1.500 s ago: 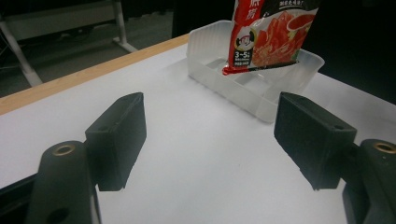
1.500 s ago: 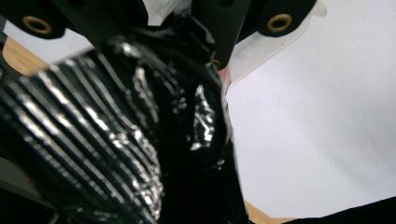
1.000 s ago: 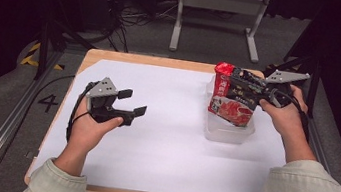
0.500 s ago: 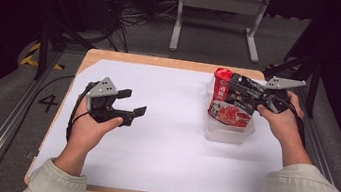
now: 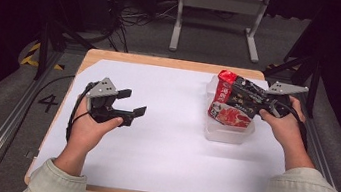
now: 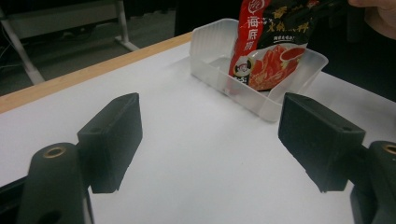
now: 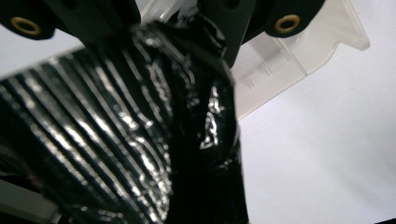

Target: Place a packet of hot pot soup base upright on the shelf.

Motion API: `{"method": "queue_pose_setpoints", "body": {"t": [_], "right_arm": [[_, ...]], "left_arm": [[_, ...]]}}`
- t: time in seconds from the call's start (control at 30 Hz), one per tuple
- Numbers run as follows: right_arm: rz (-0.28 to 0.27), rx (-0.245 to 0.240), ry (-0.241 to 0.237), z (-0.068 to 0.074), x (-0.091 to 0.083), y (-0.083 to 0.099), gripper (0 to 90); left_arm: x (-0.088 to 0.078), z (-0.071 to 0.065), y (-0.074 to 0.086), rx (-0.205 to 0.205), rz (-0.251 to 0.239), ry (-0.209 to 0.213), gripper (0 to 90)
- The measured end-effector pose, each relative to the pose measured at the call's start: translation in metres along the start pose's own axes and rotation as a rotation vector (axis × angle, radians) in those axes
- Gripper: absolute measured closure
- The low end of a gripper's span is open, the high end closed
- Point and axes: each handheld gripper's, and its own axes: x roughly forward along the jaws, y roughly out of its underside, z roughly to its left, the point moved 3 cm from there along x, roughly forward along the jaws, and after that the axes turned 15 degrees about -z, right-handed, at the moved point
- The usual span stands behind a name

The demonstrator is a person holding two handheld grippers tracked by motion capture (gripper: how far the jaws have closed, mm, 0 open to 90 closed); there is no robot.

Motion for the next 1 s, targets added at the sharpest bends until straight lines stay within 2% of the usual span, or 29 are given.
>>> {"method": "queue_pose_setpoints", "body": {"t": [0.27,0.3,0.4,0.5,0.53,0.6,0.7,0.8,1.0], "right_arm": [[-0.003,-0.01,0.005,0.0,-0.001,0.0,76.0],[-0.007,-0.01,0.003,0.0,-0.001,-0.001,72.5],[-0.074,0.014,0.007,-0.001,-0.003,-0.007,50.7],[-0.133,0.01,0.025,-0.002,-0.007,-0.016,36.9],[-0.133,0.01,0.025,-0.002,-0.007,-0.016,36.9],[-0.17,0.013,0.023,-0.001,-0.012,-0.025,32.8],[-0.208,-0.005,0.019,0.0,-0.016,-0.036,30.9],[-0.243,-0.022,0.02,0.004,-0.022,-0.045,30.3],[-0.337,-0.05,0.009,0.022,-0.041,-0.063,29.4]], "left_arm": [[0.0,0.0,0.004,0.002,0.014,-0.002,20.4],[-0.001,-0.001,0.006,-0.007,0.016,-0.005,20.2],[-0.002,0.001,0.009,-0.004,0.018,-0.008,19.0],[-0.005,0.001,0.01,-0.009,0.015,-0.01,18.2],[-0.005,0.001,0.01,-0.009,0.015,-0.01,17.9],[-0.008,0.0,0.013,-0.004,0.016,-0.012,17.6],[-0.011,0.0,0.016,0.005,0.019,-0.013,16.8],[-0.015,-0.001,0.021,-0.005,0.028,-0.011,16.3],[-0.023,-0.001,0.028,-0.025,0.018,0.013,14.4]]}}
